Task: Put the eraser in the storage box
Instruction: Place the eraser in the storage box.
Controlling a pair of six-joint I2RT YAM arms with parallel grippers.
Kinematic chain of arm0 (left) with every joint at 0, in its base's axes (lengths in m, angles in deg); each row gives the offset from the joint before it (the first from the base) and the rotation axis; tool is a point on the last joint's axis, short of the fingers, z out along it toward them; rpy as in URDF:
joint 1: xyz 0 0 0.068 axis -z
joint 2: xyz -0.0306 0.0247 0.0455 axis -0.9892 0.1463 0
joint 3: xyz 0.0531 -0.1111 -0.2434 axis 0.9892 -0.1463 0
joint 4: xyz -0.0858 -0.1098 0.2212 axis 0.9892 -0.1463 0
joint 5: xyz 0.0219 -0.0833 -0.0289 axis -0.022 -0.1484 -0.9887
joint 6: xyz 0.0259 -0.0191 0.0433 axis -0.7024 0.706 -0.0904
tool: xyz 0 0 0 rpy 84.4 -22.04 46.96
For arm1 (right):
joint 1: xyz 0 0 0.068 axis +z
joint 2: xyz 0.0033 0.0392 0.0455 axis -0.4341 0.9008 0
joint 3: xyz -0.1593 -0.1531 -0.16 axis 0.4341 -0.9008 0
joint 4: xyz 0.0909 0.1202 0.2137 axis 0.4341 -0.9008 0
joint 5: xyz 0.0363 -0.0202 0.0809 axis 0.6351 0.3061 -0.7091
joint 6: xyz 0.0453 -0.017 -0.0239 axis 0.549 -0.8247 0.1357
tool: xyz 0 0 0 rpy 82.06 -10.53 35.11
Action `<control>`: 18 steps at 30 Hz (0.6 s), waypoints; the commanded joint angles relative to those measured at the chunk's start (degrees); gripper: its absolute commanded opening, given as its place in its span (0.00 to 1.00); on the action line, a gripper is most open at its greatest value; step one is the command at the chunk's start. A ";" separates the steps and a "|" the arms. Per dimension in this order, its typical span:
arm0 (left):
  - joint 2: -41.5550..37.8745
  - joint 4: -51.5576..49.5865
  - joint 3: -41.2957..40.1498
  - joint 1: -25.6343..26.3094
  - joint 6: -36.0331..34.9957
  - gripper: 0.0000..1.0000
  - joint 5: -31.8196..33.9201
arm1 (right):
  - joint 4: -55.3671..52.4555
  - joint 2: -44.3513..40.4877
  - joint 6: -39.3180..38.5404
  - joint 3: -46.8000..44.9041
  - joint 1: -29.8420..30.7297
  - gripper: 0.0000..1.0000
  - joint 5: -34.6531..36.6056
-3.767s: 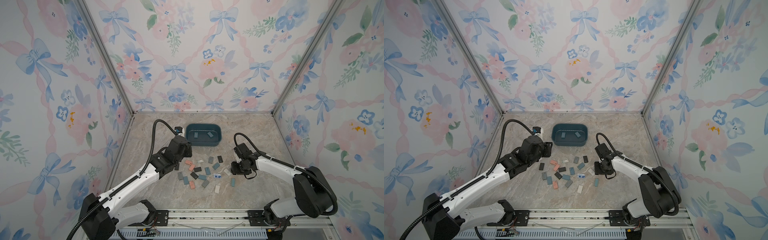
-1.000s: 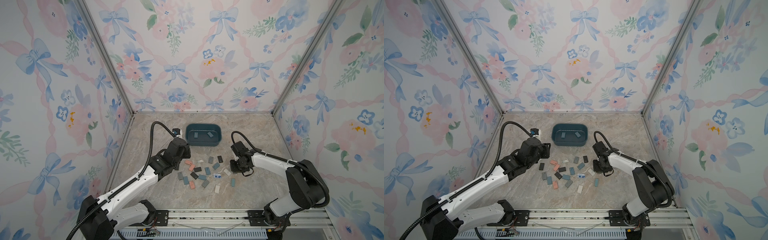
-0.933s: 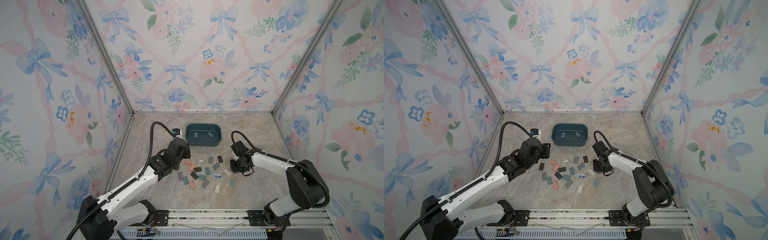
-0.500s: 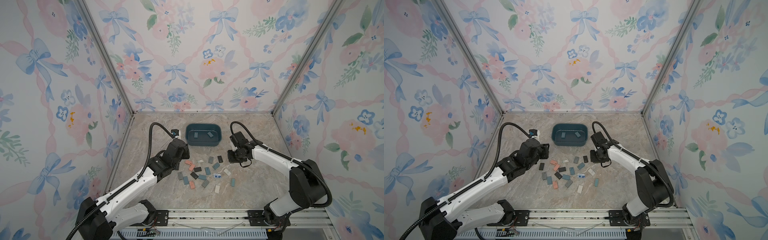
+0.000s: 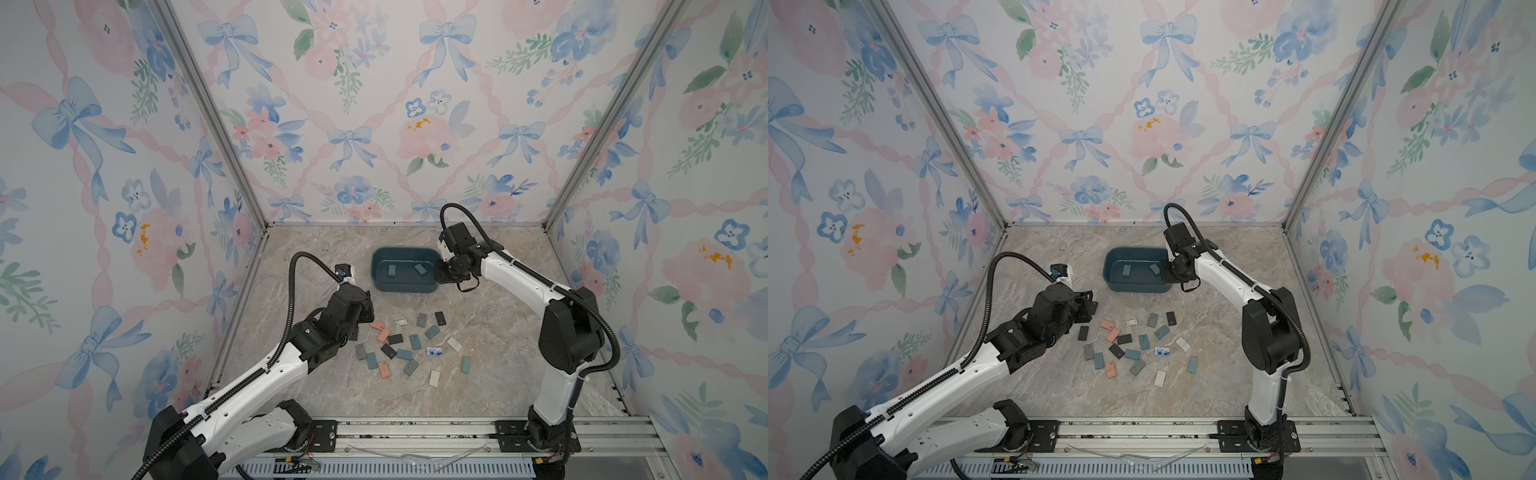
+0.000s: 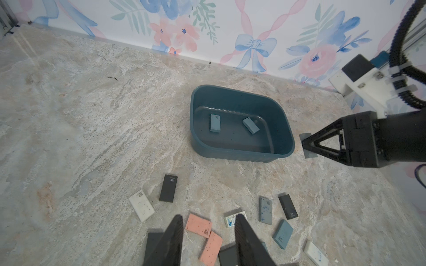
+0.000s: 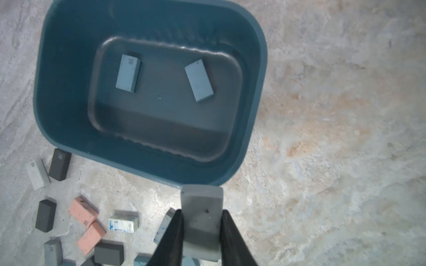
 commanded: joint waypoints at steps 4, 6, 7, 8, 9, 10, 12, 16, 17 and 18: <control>-1.72 0.00 -1.33 0.18 1.26 0.40 2.00 | -5.08 9.09 -2.28 13.00 1.00 0.28 -1.80; -1.83 -0.05 -1.51 0.18 1.33 0.40 2.03 | -6.01 12.35 -2.66 16.96 1.03 0.28 -2.26; -1.90 -0.04 -1.59 0.18 1.41 0.40 1.93 | -6.49 14.01 -2.90 19.02 1.12 0.29 -2.34; -1.89 0.00 -1.64 0.18 1.47 0.40 1.89 | -6.97 15.52 -3.02 21.01 1.21 0.29 -2.40; -2.08 -0.09 -1.68 0.18 1.44 0.40 1.76 | -7.74 17.09 -3.19 23.14 1.34 0.29 -2.58; -2.17 -0.11 -1.84 0.18 1.50 0.40 1.70 | -8.58 19.05 -3.28 25.50 1.37 0.29 -2.66; -2.35 -0.14 -1.99 0.18 1.69 0.40 1.74 | -9.87 22.24 -3.56 29.54 1.61 0.29 -2.90; -2.74 -0.11 -2.12 0.09 1.87 0.39 1.68 | -12.96 28.32 -3.90 37.84 2.17 0.29 -3.33; -2.87 -0.11 -2.12 0.09 1.82 0.39 1.74 | -13.49 29.76 -3.91 39.47 2.27 0.29 -3.40; -2.89 -0.09 -2.12 0.09 1.83 0.39 1.74 | -14.13 31.10 -3.87 41.36 2.43 0.29 -3.50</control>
